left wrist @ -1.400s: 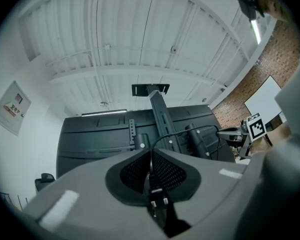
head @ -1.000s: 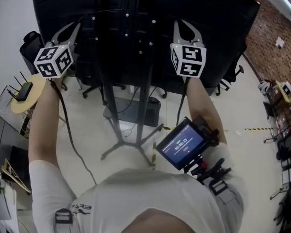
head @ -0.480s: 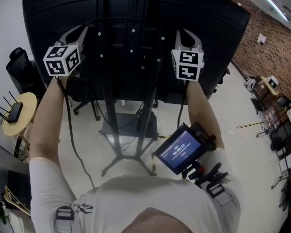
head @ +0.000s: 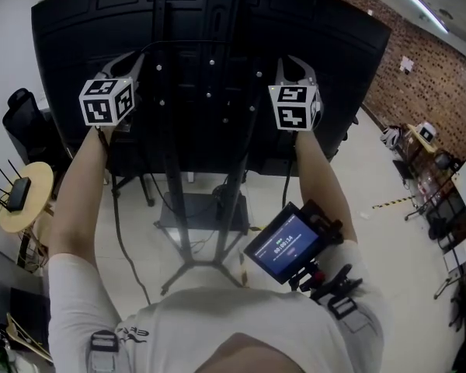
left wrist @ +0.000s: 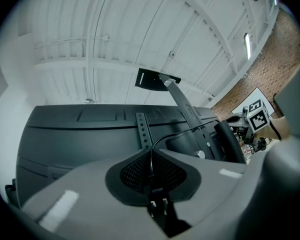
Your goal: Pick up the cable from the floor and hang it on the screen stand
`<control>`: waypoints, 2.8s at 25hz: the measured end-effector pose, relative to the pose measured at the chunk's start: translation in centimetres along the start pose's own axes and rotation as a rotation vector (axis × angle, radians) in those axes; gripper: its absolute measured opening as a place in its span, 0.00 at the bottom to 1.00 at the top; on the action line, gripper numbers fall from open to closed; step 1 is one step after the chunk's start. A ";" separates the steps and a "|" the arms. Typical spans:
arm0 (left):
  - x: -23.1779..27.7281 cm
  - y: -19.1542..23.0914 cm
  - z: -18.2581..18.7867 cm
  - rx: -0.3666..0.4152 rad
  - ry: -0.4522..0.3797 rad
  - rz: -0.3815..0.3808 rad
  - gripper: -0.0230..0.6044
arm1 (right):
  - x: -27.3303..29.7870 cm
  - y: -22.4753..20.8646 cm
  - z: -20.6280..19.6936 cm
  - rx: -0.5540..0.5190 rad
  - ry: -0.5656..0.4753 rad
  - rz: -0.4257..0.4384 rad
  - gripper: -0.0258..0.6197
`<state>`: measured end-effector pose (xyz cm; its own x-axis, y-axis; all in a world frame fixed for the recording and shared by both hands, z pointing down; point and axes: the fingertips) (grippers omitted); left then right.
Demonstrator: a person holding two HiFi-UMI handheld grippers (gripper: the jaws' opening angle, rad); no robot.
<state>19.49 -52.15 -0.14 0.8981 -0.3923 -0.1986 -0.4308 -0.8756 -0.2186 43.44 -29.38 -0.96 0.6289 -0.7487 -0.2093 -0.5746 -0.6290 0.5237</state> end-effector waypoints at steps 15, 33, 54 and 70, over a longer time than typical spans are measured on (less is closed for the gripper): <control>0.3 0.3 -3.3 -0.037 0.028 0.013 0.08 | -0.4 2.7 -0.7 -0.216 0.039 -0.017 0.08; -1.4 -2.4 -4.0 -0.089 -0.052 0.018 0.08 | -2.9 3.4 -1.2 -0.079 -0.083 -0.023 0.12; -8.0 -4.1 -9.3 -0.100 0.045 0.213 0.09 | -5.2 5.8 -6.4 0.008 -0.134 0.132 0.08; -11.4 -12.2 -12.6 -0.115 0.160 0.303 0.04 | -7.3 8.2 -12.0 0.231 -0.095 0.372 0.06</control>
<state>15.60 -40.55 16.82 0.7372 -0.6704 -0.0841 -0.6754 -0.7349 -0.0618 40.38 -26.53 14.74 0.3129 -0.9419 -0.1218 -0.8612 -0.3355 0.3818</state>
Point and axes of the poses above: the fingertips, and each gripper's own axes: x forward along the fingers, y to its left, z out of its top, and after that the axes turned 8 degrees about y, right-handed
